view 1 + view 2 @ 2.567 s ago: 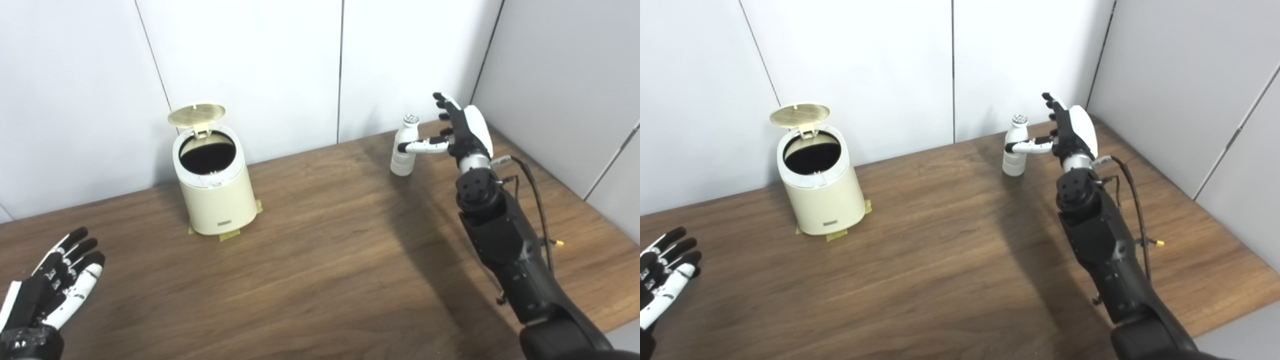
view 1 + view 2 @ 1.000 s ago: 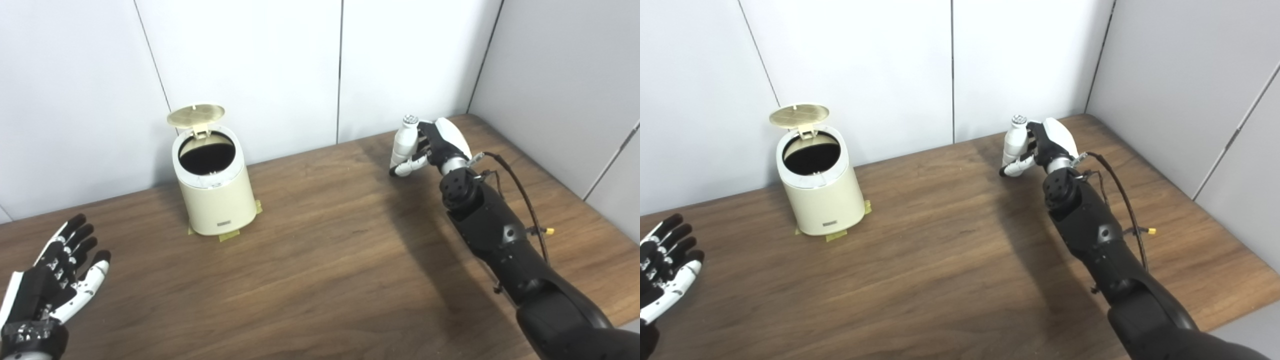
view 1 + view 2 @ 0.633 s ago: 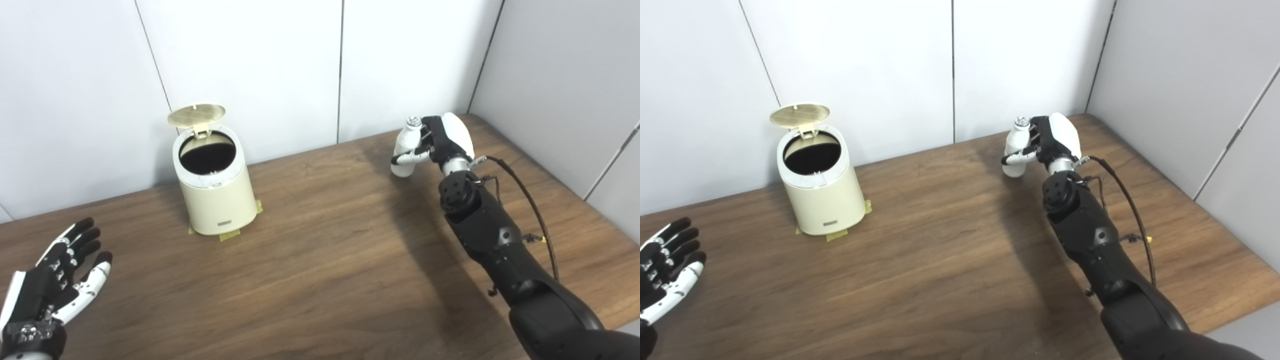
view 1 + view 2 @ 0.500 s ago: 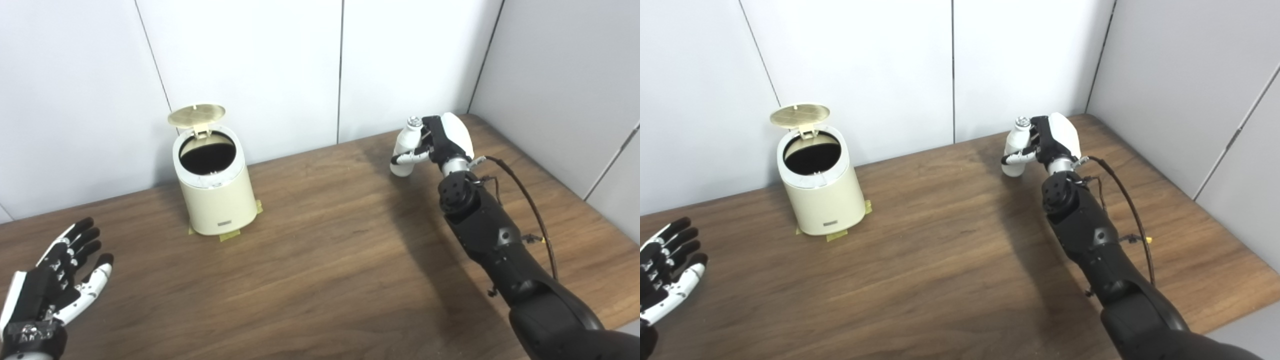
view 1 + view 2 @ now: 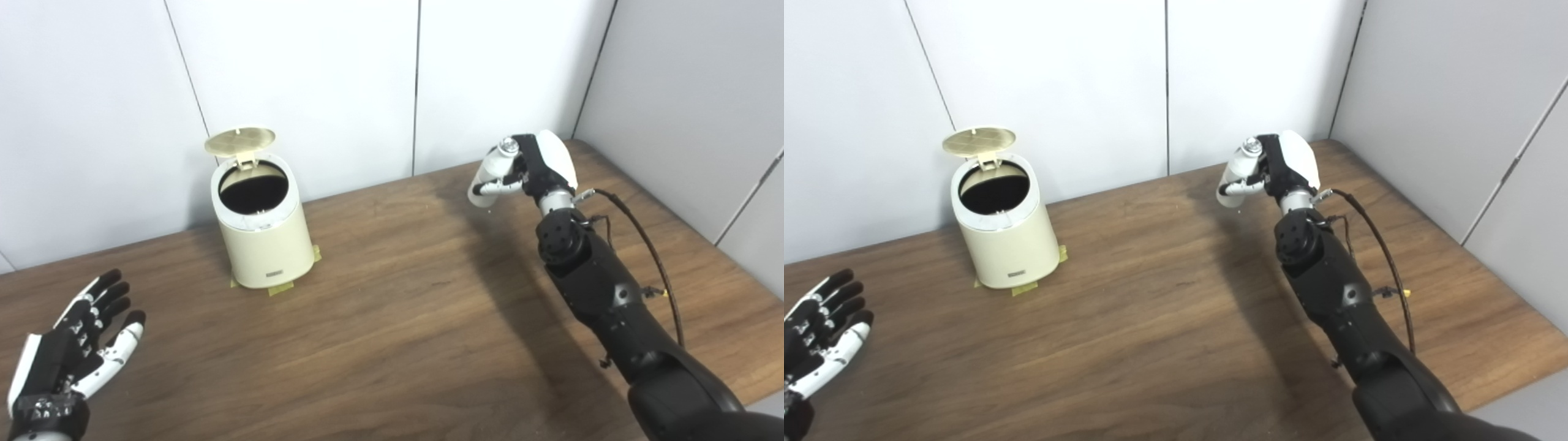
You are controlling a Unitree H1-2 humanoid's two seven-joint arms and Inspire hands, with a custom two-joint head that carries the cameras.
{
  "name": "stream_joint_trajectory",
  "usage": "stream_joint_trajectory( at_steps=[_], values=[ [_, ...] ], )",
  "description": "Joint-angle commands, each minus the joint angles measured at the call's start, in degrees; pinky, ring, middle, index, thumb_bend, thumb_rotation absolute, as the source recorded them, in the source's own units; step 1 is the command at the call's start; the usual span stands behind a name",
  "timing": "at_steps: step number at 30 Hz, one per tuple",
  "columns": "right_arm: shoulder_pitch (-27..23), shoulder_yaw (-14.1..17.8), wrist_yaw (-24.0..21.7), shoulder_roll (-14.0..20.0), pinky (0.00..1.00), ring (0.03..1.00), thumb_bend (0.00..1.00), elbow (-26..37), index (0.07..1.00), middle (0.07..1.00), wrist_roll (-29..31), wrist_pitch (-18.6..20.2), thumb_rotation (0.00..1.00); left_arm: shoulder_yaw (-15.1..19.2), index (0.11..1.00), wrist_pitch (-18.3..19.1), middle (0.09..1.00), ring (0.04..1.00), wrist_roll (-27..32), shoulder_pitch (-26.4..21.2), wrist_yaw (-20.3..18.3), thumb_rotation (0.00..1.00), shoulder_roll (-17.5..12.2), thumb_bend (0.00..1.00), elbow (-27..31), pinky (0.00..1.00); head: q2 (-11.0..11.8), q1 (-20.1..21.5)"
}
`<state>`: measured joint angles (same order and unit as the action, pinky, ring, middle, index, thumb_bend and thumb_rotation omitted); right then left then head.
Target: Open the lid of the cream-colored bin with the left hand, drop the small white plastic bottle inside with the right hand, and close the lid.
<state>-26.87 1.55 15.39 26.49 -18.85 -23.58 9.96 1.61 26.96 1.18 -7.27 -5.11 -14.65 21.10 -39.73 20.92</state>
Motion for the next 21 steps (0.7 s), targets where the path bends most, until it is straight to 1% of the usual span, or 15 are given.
stream_joint_trajectory(
  at_steps=[1,3,6,7,10,12,13,16,17,18,19,21],
  values=[
    [-1.93,0.17,-0.31,-0.29,0.41,0.439,0.52,5.09,0.482,0.495,-0.16,-0.91,0.0,-0.33,0.904,-0.12,0.885,0.884,-1.34,-1.09,0.2,0.16,-0.1,0.35,0.23,0.96,0.0,-1.52],
    [-1.88,-0.57,-1.66,-1.23,0.42,0.442,0.52,8.82,0.484,0.492,-0.67,0.59,0.0,-0.89,0.897,-0.14,0.881,0.876,-2.14,-0.85,0.06,0.21,-0.01,0.37,0.11,0.93,0.08,-2.84],
    [-2.33,-1.92,-2.06,-1.82,0.42,0.443,0.52,11.37,0.479,0.498,-1.94,-1.6,0.0,-1.48,0.89,-0.22,0.872,0.862,-2.86,-0.47,0.14,0.23,0.53,0.39,0.21,0.89,0.23,-4.98],
    [-2.63,-2.27,-2.4,-2.03,0.41,0.44,0.52,12.03,0.482,0.496,-2.02,-1.94,0.0,-1.65,0.886,-0.43,0.868,0.861,-3.08,-0.38,0.25,0.25,0.71,0.4,0.03,0.88,0.31,-5.85],
    [-4.0,-3.04,-3.88,-3.03,0.39,0.434,0.52,14.24,0.498,0.483,-2.23,-0.95,0.0,-1.64,0.878,-1.28,0.854,0.845,-2.85,0.01,0.52,0.3,1.74,0.44,-0.57,0.87,0.28,-8.11],
    [-4.83,-3.69,-5.07,-3.56,0.38,0.428,0.52,15.9,0.5,0.477,-2.5,-0.92,0.0,-1.55,0.875,-1.62,0.852,0.835,-2.71,0.33,0.93,0.3,2.74,0.45,-0.85,0.84,0.31,-9.48],
    [-5.12,-4.09,-5.81,-3.71,0.38,0.429,0.52,16.93,0.497,0.48,-2.7,-0.87,0.0,-1.65,0.873,-1.83,0.847,0.824,-2.91,0.48,1.15,0.3,3.18,0.46,-0.99,0.81,0.27,-10.38],
    [-5.98,-5.0,-7.52,-5.53,0.39,0.429,0.52,20.73,0.485,0.496,-3.4,0.55,0.0,-2.1,0.868,-2.5,0.836,0.814,-3.71,0.7,1.49,0.32,4.02,0.5,-1.57,0.76,0.24,-12.51],
    [-6.05,-4.99,-7.88,-5.82,0.38,0.429,0.52,21.4,0.481,0.5,-3.43,0.55,0.0,-2.28,0.867,-2.54,0.835,0.816,-4.04,0.72,1.58,0.33,4.31,0.5,-1.65,0.75,0.24,-13.12],
    [-6.36,-5.68,-8.27,-6.21,0.38,0.428,0.52,22.37,0.478,0.502,-4.16,0.0,0.0,-2.69,0.867,-2.4,0.835,0.817,-4.93,0.72,1.64,0.33,4.3,0.51,-1.72,0.75,0.3,-13.63],
    [-6.72,-6.41,-8.66,-6.63,0.37,0.419,0.52,23.27,0.49,0.494,-5.0,-0.31,0.0,-3.02,0.864,-2.54,0.838,0.832,-5.71,0.74,1.71,0.35,4.4,0.5,-1.88,0.78,0.37,-14.27],
    [-7.38,-7.41,-9.26,-7.42,0.36,0.41,0.52,24.46,0.499,0.488,-5.87,-0.92,0.0,-3.46,0.86,-2.92,0.837,0.833,-6.76,0.78,1.86,0.34,4.68,0.49,-2.21,0.77,0.43,-15.01]
  ],
)
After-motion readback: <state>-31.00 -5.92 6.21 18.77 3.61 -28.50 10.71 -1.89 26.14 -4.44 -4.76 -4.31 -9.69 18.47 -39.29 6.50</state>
